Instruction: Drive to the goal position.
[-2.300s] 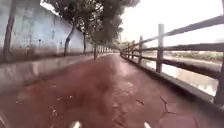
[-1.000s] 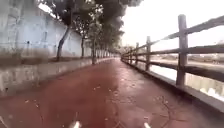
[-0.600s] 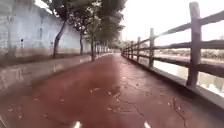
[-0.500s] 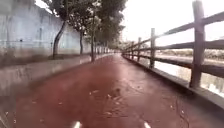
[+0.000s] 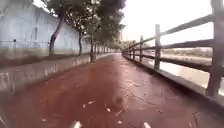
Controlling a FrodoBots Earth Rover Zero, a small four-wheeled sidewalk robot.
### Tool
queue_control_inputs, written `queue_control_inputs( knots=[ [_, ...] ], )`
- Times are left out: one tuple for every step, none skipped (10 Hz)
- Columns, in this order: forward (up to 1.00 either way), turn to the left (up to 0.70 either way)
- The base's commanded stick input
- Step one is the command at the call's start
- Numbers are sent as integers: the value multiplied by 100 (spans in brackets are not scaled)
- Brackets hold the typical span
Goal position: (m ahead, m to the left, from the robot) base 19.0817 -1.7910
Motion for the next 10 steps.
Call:
queue_control_inputs(
  knots=[
    [70,0],
    [70,0],
    [70,0],
    [70,0],
    [70,0],
    [70,0],
    [70,0],
    [70,0],
    [70,0],
    [70,0]
  ],
)
